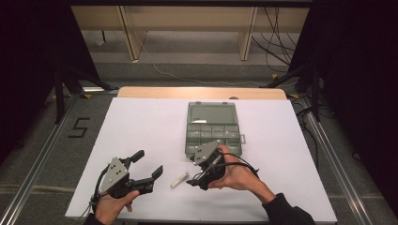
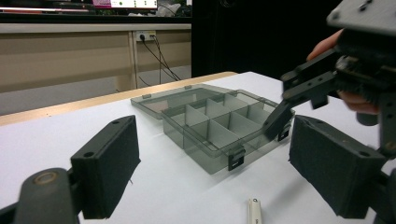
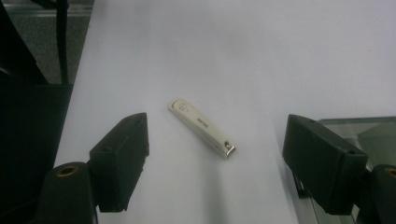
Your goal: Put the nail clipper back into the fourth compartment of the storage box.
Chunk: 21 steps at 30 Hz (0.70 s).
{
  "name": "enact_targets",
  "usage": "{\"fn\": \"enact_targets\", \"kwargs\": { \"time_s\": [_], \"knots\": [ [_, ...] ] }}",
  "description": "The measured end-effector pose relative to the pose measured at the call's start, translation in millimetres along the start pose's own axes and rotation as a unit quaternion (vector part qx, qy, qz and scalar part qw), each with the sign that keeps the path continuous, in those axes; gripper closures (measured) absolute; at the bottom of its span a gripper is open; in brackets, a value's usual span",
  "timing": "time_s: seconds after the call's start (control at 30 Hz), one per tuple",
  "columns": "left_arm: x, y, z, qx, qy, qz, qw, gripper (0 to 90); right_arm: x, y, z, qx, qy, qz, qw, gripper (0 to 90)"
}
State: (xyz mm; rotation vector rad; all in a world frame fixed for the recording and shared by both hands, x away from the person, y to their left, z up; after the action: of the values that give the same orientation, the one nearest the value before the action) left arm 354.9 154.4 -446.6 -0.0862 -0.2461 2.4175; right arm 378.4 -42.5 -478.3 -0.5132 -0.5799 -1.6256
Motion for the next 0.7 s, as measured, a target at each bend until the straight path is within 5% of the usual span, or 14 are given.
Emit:
{"fn": "enact_targets", "kwargs": {
  "time_s": [0.33, 0.57, 0.7],
  "knots": [
    [0.9, 0.2, 1.6, 0.005, 0.007, 0.000, 1.0000, 15.5, -37.1, 6.1, 1.3, 0.020, -0.065, 0.037, 0.9970, 27.7],
    [1.1, 0.1, 1.8, 0.006, 0.008, 0.001, 0.9999, 15.5, -46.9, 9.6, -3.3, 0.022, -0.100, 0.034, 0.9941, 32.2],
    [1.1, 0.1, 1.6, 0.005, 0.007, 0.001, 1.0000, 15.5, -51.4, 11.1, -6.4, 0.045, -0.127, 0.050, 0.9897, 36.6]
  ]
}}
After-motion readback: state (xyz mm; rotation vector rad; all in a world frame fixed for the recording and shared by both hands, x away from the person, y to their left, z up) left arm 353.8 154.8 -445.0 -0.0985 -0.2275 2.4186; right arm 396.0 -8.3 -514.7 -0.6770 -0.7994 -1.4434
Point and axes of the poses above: each handheld gripper's, and its own axes: x roughly backward along the jaws, z roughly out of its top, y roughly to its right, the point moved 7 cm from there along -x, roughly forward along the jaws, and after that the axes turned 8 degrees about y, right-handed, at the moved point
